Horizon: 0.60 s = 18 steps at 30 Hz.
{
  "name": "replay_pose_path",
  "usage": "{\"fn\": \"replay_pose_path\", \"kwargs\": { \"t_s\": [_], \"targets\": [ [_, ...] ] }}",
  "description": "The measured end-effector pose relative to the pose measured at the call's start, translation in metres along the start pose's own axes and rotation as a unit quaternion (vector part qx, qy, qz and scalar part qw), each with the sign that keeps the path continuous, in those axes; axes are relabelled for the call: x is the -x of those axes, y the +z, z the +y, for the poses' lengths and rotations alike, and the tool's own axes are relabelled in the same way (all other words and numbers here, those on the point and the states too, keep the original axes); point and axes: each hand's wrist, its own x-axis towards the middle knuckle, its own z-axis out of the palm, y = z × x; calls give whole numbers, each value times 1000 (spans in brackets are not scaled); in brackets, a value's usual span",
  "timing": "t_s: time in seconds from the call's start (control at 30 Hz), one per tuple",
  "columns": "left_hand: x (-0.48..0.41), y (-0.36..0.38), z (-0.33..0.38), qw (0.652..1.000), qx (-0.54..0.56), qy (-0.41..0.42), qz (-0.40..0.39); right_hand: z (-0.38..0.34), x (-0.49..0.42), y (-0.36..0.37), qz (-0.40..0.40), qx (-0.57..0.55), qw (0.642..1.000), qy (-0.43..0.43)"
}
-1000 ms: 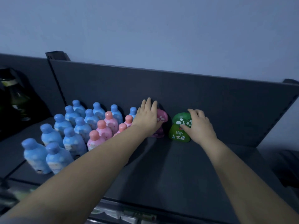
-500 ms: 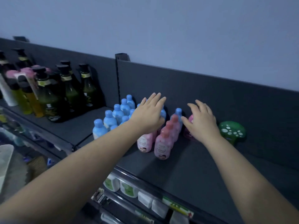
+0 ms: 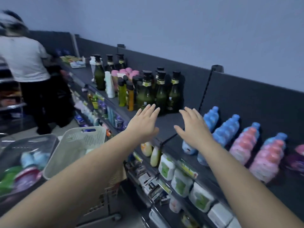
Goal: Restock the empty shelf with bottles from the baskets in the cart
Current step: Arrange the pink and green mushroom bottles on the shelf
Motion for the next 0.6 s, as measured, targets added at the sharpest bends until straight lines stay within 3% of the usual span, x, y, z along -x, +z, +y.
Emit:
{"fn": "replay_pose_path", "kwargs": {
  "t_s": [0.33,0.6],
  "targets": [
    [136,8,-204,984,12,-174,-22,-225,-43,97,-102,-51,980,-162],
    [231,20,-308,948,64,-310,-13,-340,-75,167,-157,-48,944,-287]
  ]
}}
